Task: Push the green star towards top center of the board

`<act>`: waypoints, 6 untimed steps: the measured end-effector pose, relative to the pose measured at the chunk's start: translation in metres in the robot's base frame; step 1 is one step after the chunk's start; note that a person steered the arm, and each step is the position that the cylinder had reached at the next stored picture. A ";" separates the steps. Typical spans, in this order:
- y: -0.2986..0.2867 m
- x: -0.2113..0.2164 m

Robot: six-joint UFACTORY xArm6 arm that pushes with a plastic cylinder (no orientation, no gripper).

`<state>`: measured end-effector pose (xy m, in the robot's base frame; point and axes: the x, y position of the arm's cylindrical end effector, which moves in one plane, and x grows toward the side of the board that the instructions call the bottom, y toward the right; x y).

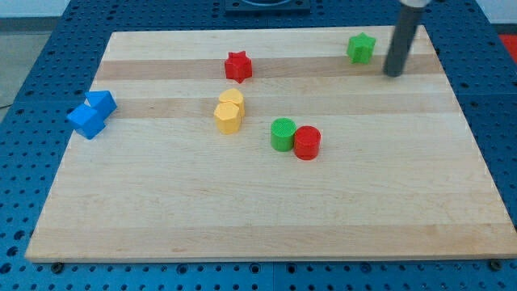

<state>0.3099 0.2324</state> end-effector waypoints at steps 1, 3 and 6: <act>0.009 -0.030; -0.112 -0.041; -0.166 -0.066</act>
